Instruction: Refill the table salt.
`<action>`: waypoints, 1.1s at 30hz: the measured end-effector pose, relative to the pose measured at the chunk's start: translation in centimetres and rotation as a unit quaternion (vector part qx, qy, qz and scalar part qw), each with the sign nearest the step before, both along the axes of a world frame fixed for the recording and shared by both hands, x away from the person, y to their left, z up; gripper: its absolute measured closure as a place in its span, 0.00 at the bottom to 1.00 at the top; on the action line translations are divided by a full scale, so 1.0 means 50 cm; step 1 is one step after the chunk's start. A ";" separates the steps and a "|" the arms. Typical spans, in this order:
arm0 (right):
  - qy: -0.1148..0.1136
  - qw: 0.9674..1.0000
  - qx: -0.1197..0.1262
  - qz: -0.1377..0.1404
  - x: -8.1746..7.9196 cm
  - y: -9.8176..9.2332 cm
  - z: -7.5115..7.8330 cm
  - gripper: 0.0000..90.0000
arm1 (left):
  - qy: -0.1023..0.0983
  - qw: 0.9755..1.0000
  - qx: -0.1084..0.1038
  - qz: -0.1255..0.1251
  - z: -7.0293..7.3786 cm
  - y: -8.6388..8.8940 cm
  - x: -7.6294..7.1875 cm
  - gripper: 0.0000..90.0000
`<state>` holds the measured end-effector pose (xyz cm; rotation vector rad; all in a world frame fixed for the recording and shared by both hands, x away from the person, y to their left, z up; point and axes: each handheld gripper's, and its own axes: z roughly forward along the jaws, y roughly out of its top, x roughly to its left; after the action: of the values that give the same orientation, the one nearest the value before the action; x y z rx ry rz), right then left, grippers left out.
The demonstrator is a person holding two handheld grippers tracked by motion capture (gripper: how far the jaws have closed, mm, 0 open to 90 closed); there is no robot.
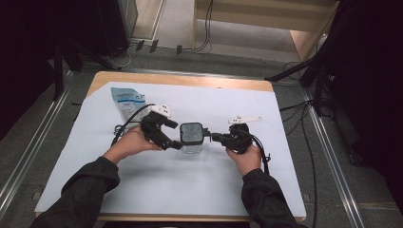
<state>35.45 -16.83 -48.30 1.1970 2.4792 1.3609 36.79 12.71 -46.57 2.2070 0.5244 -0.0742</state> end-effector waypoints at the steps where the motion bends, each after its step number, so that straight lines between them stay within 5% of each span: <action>1: 0.000 1.000 0.000 -0.001 0.001 0.000 -0.001 1.00 | 0.001 1.000 0.001 -0.004 -0.003 -0.003 0.000 0.04; 5: 0.004 1.000 0.004 -0.001 0.004 -0.001 -0.003 1.00 | 0.006 1.000 0.004 -0.011 -0.015 -0.016 0.004 0.04; 13: 0.004 1.000 0.010 -0.005 0.009 -0.001 -0.005 1.00 | -0.031 0.999 0.009 -0.009 -0.031 -0.021 0.013 0.09; 26: 0.002 1.000 0.002 -0.011 0.012 0.003 -0.010 1.00 | -0.014 1.000 -0.012 -0.020 -0.041 -0.022 0.026 0.14; 33: 0.000 1.000 0.000 -0.013 0.011 0.004 -0.010 1.00 | -0.035 0.999 0.000 -0.017 -0.034 -0.026 0.019 0.16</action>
<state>36.01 -16.62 -48.79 1.2236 2.4551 1.3538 37.72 11.43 -48.26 2.2097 0.4482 -0.0146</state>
